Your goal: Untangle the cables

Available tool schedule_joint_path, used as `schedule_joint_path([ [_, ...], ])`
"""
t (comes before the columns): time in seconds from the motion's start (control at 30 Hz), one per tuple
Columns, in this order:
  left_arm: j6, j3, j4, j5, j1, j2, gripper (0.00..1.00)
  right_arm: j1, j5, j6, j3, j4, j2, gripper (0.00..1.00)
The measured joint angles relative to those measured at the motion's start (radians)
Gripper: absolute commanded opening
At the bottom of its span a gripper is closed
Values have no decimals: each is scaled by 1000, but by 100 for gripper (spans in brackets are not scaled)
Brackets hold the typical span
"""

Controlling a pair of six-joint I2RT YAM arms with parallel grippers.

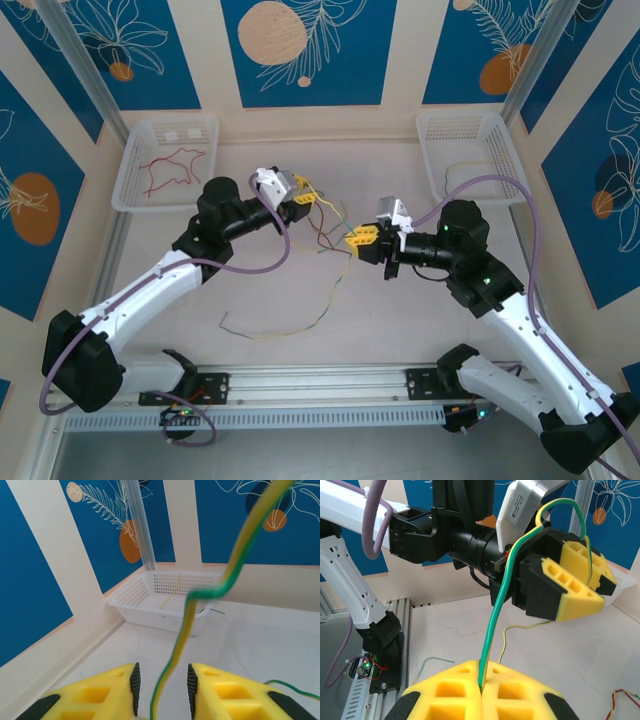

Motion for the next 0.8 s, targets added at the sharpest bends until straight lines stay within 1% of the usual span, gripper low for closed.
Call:
schedule_joint_path([
  [0.1, -6, 0, 0, 9, -1, 0, 16, -1, 31, 12, 0, 11, 3, 0],
  [0.17, -24, 0, 1, 17, -1, 0, 5, -1, 72, 27, -2, 34, 3, 0],
  [0.2, -26, 0, 2, 21, -2, 0, 1, -1, 87, 35, -3, 49, 3, 0],
  [0.37, -76, 0, 28, 27, -10, 0, 0, 0, 141, 72, -27, 124, 5, 0],
  [0.53, -152, 0, 47, 22, -27, -8, 0, 0, 238, 119, -66, 218, 6, 0],
  [0.67, -217, -2, 61, -5, -62, -12, 0, 0, 328, 190, -100, 306, 13, 0],
  [0.8, -248, -8, 76, -44, -122, -7, 0, 2, 357, 265, -112, 376, 42, 0],
])
